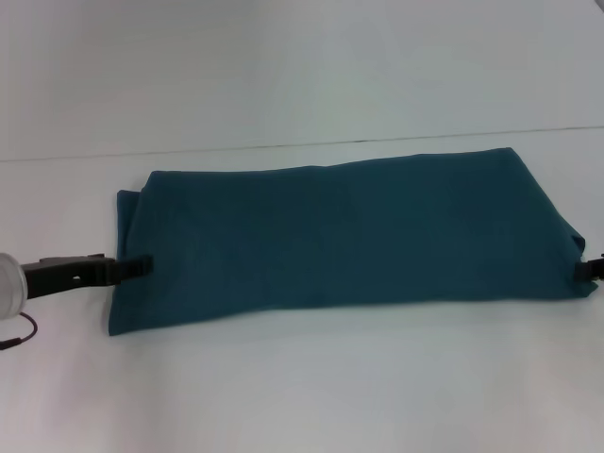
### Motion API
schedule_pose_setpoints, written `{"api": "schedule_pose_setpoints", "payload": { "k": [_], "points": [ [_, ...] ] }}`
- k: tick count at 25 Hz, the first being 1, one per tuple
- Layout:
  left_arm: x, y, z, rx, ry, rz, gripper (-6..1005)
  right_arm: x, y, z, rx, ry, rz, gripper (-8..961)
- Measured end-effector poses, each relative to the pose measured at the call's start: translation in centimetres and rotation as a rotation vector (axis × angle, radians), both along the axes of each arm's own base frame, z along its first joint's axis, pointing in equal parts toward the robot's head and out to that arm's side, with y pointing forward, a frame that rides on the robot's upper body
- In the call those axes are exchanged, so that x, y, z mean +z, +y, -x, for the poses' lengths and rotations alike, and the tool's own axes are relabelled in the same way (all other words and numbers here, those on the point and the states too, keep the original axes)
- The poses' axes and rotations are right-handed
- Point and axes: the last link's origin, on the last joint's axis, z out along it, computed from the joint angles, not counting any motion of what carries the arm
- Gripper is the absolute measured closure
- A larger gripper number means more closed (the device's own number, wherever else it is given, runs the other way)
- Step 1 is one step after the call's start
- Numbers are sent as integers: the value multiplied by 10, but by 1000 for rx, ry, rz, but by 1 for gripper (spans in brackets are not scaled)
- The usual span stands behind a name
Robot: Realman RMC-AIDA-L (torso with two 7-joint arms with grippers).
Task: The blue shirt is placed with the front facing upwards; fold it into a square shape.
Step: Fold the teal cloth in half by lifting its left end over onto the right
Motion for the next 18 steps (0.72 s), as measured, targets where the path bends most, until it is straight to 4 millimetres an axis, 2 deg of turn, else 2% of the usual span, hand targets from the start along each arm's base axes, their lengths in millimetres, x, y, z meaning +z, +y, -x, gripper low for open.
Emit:
{"api": "schedule_pose_setpoints", "payload": {
  "k": [18],
  "points": [
    [1,-10,-3,6,-8,111,160,3,-2,-2,7,-3,1,947]
  ]
}}
